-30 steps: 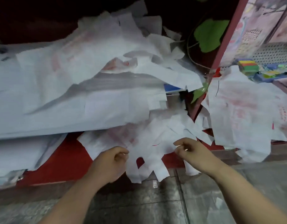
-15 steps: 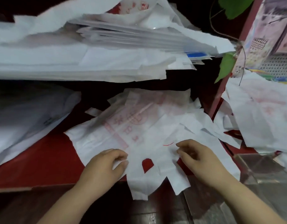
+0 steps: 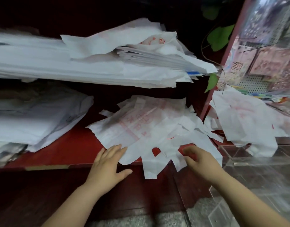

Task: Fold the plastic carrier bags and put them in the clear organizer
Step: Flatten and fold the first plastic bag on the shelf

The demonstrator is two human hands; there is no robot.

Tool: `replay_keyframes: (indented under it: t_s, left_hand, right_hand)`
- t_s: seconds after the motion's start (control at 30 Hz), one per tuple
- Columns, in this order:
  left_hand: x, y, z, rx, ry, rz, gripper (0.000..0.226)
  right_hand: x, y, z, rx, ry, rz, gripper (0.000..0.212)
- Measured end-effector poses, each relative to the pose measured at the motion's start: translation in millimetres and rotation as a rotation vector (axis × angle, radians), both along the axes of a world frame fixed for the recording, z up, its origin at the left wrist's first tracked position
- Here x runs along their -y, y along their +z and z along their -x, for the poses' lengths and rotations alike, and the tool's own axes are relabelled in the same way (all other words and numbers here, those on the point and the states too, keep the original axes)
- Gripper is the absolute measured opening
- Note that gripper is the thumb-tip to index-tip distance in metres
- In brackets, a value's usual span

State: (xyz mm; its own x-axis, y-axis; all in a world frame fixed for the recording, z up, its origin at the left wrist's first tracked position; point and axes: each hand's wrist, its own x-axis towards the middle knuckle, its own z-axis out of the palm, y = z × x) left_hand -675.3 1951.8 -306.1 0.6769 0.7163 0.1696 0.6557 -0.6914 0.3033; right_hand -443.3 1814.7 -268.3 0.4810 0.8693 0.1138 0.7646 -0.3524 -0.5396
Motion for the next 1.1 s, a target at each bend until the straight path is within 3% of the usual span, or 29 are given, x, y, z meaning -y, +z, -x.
replay_keyframes:
  t_s: [0.07,0.13,0.37,0.7,0.83,0.93,1.0,1.1]
  left_hand:
    - [2,0,0,-0.063,-0.002,-0.012,0.061]
    - [4,2,-2,-0.078,-0.009,-0.009,0.05]
    - [-2,-1,2,0.006,-0.035,-0.065,0.041]
    - [-28,-36,0,0.354,-0.087,-0.153,0.038]
    - [-35,-41,-5,0.404,-0.123,-0.185,0.054]
    - [-35,-39,-13,0.424,-0.127,-0.212,0.067]
    - [-34,-37,-16,0.41,-0.131,-0.225,0.066]
    - [-38,-36,-13,0.375,-0.129,-0.237,0.046]
  right_hand:
    - [16,5,11,-0.022,-0.034,-0.016,0.028]
    - [31,8,22,-0.002,-0.037,-0.026,0.025]
    - [44,16,55,0.054,-0.029,0.005,0.025]
    - [-7,-7,32,0.114,-0.03,-0.022,0.031]
    - [-48,-12,13,0.24,0.134,-0.06,0.036]
    - [-73,-19,24,0.242,0.356,-0.098,0.054]
    - [-83,-28,34,0.335,0.514,-0.074,0.06]
    - [-93,-43,41,0.525,0.613,-0.106,0.047]
